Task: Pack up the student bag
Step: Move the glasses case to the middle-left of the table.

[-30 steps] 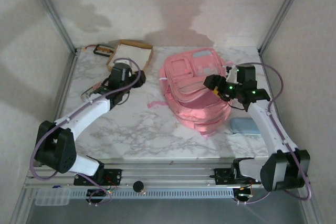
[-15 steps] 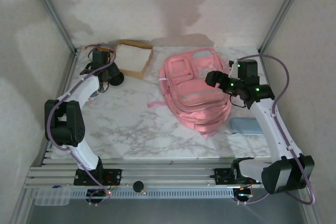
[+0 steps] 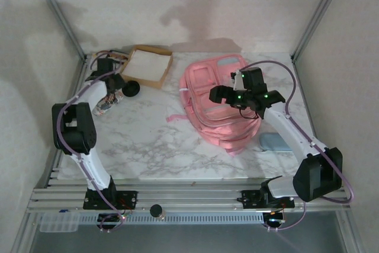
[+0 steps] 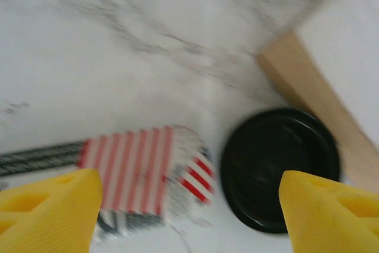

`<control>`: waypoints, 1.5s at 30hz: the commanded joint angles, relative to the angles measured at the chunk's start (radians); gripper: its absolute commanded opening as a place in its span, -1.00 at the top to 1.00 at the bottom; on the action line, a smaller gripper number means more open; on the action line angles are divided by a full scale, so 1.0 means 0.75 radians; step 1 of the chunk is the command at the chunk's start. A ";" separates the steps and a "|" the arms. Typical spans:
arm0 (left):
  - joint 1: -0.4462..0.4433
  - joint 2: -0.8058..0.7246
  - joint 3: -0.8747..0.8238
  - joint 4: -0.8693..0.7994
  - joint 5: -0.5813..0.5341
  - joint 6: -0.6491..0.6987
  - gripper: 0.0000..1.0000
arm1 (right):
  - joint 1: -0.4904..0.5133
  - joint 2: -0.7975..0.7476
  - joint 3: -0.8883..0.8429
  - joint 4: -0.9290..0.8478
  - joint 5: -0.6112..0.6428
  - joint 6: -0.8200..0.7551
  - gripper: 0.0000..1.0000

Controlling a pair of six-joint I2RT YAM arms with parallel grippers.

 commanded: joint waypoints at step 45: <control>-0.002 -0.415 -0.474 -0.048 0.036 -0.173 -0.87 | -0.169 -0.176 -0.130 -0.019 0.099 0.044 -0.97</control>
